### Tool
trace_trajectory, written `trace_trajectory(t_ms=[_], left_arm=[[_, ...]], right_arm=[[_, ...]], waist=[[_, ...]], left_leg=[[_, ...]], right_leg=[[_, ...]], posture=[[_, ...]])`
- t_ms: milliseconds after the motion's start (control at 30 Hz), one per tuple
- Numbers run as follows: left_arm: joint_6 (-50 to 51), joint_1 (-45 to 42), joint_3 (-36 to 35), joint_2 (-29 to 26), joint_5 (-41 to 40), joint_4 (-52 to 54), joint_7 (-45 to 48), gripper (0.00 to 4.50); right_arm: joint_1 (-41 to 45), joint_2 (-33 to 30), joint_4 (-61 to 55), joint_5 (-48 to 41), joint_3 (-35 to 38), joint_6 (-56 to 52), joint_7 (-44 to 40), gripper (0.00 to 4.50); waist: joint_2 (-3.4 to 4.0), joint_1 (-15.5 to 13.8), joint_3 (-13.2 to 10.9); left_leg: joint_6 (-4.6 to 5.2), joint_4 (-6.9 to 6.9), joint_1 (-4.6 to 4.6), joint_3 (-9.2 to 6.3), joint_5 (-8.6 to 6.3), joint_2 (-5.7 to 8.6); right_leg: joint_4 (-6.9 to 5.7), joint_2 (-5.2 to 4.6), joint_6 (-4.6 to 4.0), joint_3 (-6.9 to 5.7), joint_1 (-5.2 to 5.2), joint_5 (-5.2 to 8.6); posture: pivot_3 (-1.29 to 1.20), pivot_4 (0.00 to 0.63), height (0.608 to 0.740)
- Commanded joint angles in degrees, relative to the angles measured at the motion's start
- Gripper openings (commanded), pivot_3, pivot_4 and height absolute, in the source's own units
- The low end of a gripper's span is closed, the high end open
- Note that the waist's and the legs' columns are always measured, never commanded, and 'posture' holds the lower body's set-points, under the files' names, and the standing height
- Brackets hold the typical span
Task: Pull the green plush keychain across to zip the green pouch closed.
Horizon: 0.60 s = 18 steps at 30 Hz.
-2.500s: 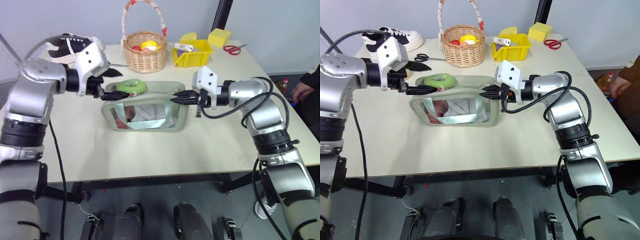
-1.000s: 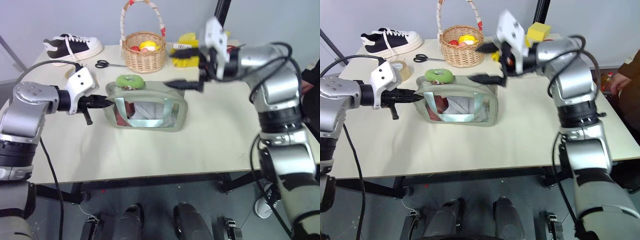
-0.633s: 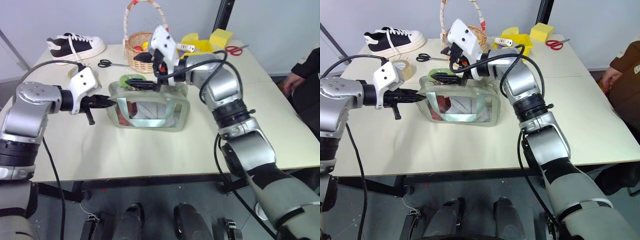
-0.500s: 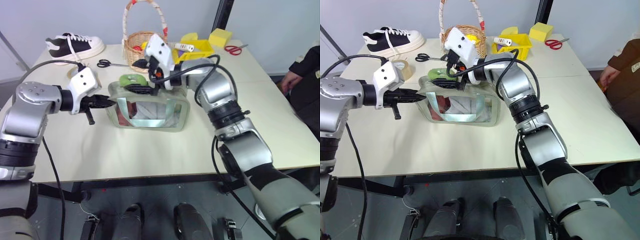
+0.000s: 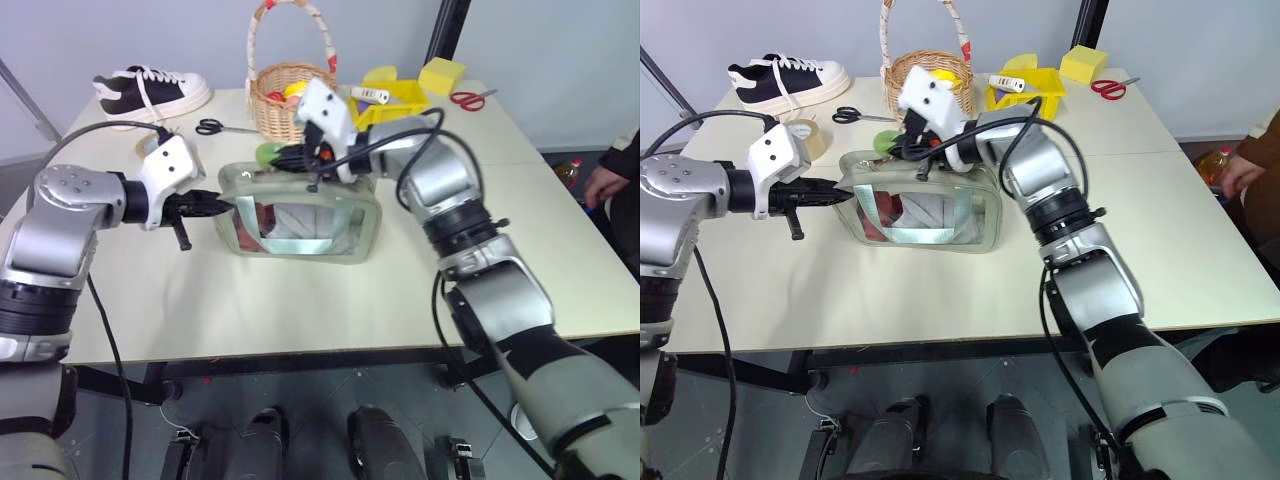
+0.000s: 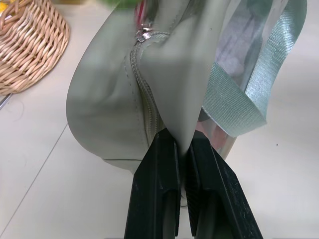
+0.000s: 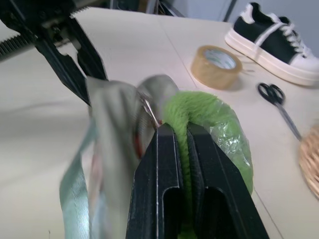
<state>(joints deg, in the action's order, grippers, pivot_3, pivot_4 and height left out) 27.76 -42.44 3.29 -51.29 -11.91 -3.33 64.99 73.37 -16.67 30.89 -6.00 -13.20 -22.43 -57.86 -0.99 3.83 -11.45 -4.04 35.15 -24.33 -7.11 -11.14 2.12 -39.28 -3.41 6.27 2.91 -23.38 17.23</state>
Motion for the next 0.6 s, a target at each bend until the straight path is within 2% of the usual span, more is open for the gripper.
trace_trajectory(t_ms=[33, 200, 333, 467, 600], left_arm=[[-0.4, -0.2, -1.0, -0.6, -0.2, 0.8, 0.1, 0.0], [0.1, 1.3, -1.4, -1.1, -0.5, 1.4, 0.2, 0.0], [0.2, 1.3, -1.3, -1.0, -0.3, 1.2, 0.1, 0.0], [0.3, 1.2, -1.1, -0.5, -0.2, 1.2, -0.1, 0.0], [0.6, 1.5, -0.7, -0.3, -0.4, 1.7, -0.4, 0.0]], right_arm=[[0.0, -6.1, -8.5, -0.2, 4.4, -3.1, 1.3, 0.04], [-6.6, -19.4, -16.7, 6.3, 1.9, 1.0, 0.5, 0.04], [-10.2, -26.2, -18.8, 9.0, 2.5, 1.0, 1.1, 0.04], [-16.6, -29.6, -18.7, 10.9, 4.1, -0.1, 4.9, 0.04], [-23.5, -28.4, -16.8, 10.6, 5.3, -0.2, 9.6, 0.04]], waist=[[0.0, 0.0, 0.0], [-0.01, -0.3, 0.0], [0.06, 0.3, 0.0], [0.07, 0.1, 0.0], [0.03, -0.1, 0.0]], left_leg=[[0.0, 0.0, 0.0, 0.0, 0.0, 0.0], [0.0, 0.01, -0.05, -0.02, 0.0, 0.03], [0.01, 0.0, -0.01, 0.05, -0.01, 0.01], [0.01, -0.01, 0.04, 0.12, -0.01, -0.05], [0.02, 0.05, 0.02, 0.12, -0.01, 0.0]], right_leg=[[0.0, 0.0, 0.0, 0.0, 0.0, 0.0], [0.08, -0.04, 0.01, -0.04, 0.02, 0.01], [0.05, -0.05, 0.01, -0.03, 0.01, 0.0], [-0.02, -0.03, 0.0, 0.01, 0.01, 0.0], [0.08, -0.1, 0.01, 0.01, 0.1, 0.01]], posture=[[0.0, 0.15, 0.74], [0.0, 0.15, 0.74], [0.0, 0.15, 0.74], [0.0, 0.15, 0.74], [0.0, 0.15, 0.74]])
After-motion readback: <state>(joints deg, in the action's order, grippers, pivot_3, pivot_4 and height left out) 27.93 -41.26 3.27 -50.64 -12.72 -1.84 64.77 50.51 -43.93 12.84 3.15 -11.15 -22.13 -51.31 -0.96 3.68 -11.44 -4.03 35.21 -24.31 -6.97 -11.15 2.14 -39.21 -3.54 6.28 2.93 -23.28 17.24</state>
